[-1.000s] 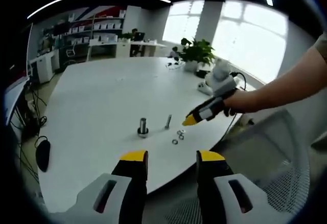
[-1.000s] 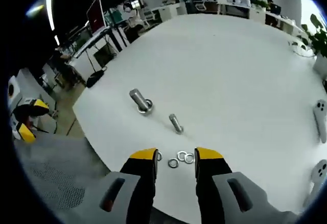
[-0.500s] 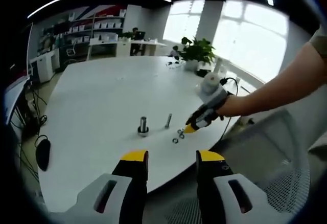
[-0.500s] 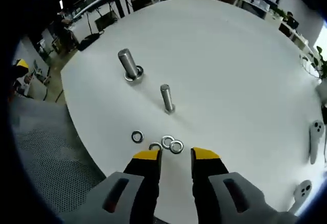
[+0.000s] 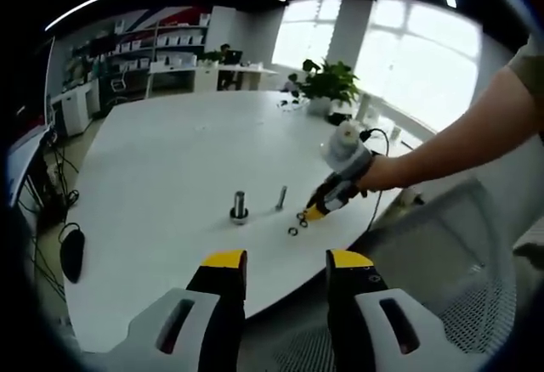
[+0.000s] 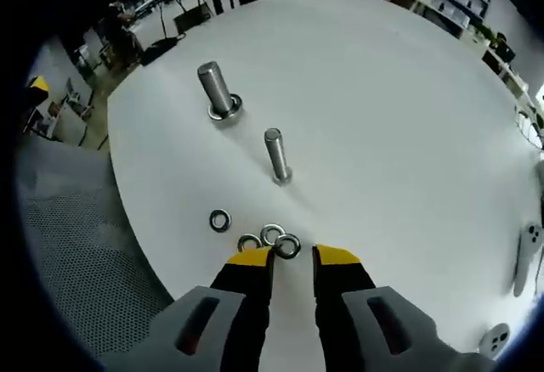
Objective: Place the washer onto the threaded stud by aligning its center hole with the stud, sliding it down to the base, and recovering from edge contact or off-axis alignment until the washer reaches the visible bottom stop.
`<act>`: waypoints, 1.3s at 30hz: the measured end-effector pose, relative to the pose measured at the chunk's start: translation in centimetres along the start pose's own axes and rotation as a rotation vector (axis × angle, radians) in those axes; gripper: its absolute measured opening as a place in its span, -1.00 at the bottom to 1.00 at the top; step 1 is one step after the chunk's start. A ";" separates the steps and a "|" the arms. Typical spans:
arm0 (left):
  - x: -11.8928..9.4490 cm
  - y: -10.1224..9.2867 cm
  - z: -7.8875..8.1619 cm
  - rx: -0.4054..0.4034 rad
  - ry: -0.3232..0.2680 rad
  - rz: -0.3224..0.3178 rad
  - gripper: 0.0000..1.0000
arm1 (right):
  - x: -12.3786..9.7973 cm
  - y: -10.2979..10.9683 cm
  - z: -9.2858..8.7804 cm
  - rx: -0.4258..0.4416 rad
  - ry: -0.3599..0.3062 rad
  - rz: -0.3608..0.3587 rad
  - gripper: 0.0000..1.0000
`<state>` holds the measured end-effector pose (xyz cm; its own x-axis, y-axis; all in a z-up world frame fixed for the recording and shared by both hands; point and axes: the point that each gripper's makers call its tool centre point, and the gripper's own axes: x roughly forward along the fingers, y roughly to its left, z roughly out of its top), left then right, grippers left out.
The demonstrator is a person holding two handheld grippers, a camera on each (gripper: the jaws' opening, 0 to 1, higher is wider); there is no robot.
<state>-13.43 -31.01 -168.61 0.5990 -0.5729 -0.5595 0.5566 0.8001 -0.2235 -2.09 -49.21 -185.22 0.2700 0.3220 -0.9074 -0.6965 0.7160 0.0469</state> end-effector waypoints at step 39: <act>0.0 0.0 -0.4 0.008 0.023 0.003 -0.33 | 0.1 1.5 -0.9 -0.514 0.300 0.062 -0.69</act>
<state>-13.65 -30.99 -168.95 0.5874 -0.5663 -0.5781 0.5595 0.8003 -0.2154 -3.67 -48.65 -185.62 0.0710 0.1115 -0.9912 -0.9576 0.2857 -0.0364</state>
